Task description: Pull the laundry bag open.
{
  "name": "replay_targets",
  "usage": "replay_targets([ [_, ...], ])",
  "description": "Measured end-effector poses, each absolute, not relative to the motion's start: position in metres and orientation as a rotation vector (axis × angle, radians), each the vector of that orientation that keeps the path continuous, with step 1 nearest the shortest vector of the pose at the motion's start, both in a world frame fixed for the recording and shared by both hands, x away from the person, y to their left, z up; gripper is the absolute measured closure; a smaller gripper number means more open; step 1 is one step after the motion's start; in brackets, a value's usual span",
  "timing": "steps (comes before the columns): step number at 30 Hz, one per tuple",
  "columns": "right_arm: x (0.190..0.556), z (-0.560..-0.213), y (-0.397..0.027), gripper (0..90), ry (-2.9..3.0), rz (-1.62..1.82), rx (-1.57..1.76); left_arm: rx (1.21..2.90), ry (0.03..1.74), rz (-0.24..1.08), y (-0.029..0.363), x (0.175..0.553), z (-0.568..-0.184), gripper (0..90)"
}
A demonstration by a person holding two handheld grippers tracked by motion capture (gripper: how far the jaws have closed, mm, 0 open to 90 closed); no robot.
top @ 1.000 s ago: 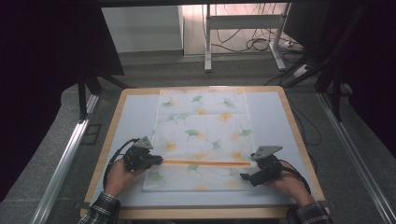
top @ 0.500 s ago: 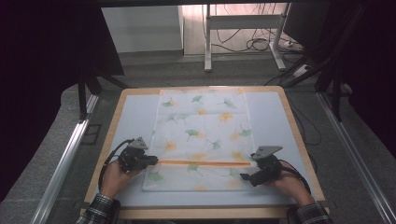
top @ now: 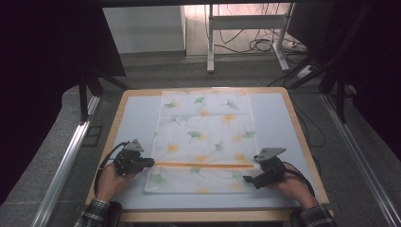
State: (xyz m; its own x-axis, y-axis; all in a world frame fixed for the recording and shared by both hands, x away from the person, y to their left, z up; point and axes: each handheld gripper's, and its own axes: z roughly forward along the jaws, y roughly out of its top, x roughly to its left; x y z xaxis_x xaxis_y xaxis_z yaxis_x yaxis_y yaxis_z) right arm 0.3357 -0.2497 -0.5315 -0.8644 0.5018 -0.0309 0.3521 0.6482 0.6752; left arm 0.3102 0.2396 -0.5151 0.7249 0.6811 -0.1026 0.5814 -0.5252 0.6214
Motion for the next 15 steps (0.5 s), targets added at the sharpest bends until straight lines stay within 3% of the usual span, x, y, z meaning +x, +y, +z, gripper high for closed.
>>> replay_targets([
  [15,0.3357,-0.5313,-0.2495,6.7,2.654,1.016,0.699,2.297,1.0,0.21,0.2489,0.3112,-0.5201,84.7],
])
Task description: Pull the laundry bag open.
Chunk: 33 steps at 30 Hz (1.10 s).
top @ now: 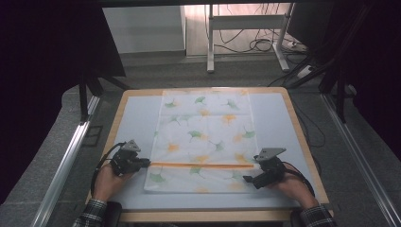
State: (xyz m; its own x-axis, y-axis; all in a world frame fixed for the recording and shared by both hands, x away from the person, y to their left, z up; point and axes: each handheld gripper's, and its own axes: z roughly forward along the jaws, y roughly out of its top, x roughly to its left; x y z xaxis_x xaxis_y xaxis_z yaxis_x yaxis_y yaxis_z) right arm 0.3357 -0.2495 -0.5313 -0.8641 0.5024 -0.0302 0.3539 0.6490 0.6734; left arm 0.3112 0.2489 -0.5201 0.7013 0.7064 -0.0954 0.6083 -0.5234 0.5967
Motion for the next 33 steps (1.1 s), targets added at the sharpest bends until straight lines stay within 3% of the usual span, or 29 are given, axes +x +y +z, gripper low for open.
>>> replay_targets([
  [6,0.336,-0.531,-0.25,6.6,2.654,1.016,0.697,2.292,1.013,0.189,0.252,0.309,-0.523,84.7],
  [9,0.336,-0.531,-0.25,6.6,2.654,1.017,0.696,2.407,1.088,0.34,0.255,0.306,-0.527,90.0],
  [11,0.336,-0.531,-0.25,6.6,2.654,1.016,0.696,2.277,1.096,0.233,0.27,0.307,-0.528,90.0],
  [25,0.336,-0.532,-0.25,6.6,2.652,1.02,0.694,2.229,1.032,0.26,0.263,0.303,-0.52,89.7],
  [33,0.336,-0.53,-0.248,6.4,2.656,1.003,0.703,2.221,1.046,0.29,0.26,0.304,-0.522,64.6],
])
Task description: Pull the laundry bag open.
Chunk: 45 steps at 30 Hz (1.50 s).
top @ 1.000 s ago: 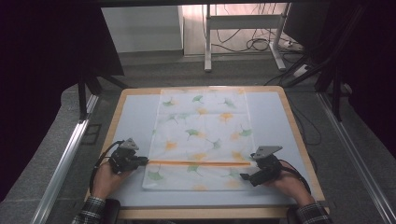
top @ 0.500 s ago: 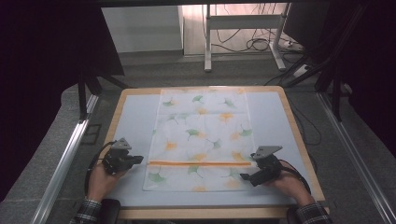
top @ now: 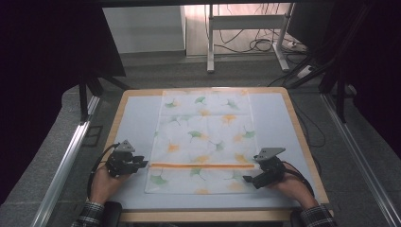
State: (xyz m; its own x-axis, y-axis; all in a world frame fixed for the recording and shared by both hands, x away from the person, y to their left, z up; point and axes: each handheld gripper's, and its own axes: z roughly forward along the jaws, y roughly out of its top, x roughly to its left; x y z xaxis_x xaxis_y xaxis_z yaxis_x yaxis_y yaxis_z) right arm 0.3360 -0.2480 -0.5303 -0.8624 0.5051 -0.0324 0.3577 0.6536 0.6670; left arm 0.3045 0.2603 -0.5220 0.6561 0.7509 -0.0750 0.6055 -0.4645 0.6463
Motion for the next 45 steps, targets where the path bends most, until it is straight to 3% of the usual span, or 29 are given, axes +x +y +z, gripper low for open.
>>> replay_targets([
  [14,0.334,-0.518,-0.244,3.6,2.627,1.014,0.759,2.204,1.041,0.35,0.255,0.302,-0.521,30.0],
  [21,0.326,-0.506,-0.245,2.5,2.607,1.037,0.755,2.184,1.018,0.371,0.251,0.296,-0.516,19.7],
  [35,0.316,-0.5,-0.241,0.5,2.596,1.044,0.759,2.185,0.987,0.351,0.244,0.287,-0.515,8.3],
  [45,0.307,-0.49,-0.242,0.4,2.557,1.081,0.752,2.19,0.977,0.315,0.239,0.28,-0.515,7.0],
])
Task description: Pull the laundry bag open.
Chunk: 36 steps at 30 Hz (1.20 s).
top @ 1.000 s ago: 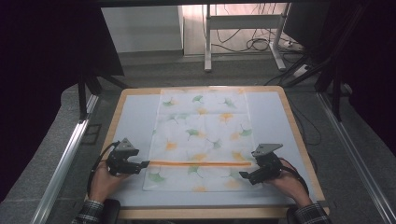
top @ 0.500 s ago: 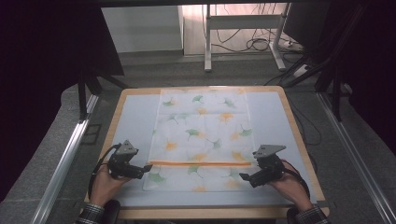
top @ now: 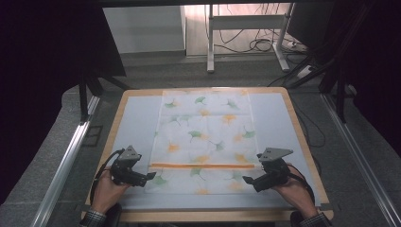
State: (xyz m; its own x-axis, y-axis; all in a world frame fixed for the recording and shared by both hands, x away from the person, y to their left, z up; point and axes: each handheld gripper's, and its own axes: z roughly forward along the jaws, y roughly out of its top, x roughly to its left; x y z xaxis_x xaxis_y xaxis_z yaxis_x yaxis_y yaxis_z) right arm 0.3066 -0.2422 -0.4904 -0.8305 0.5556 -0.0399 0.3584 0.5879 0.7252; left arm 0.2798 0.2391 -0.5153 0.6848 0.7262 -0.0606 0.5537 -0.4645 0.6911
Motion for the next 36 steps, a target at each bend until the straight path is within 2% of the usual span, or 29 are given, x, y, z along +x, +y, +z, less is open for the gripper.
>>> replay_targets([
  [14,0.289,-0.482,-0.251,0.3,2.523,1.124,0.794,2.189,0.938,0.349,0.231,0.26,-0.512,1.6],
  [36,0.26,-0.477,-0.269,0.0,2.439,1.145,0.837,2.164,0.924,0.423,0.235,0.234,-0.508,0.0],
])
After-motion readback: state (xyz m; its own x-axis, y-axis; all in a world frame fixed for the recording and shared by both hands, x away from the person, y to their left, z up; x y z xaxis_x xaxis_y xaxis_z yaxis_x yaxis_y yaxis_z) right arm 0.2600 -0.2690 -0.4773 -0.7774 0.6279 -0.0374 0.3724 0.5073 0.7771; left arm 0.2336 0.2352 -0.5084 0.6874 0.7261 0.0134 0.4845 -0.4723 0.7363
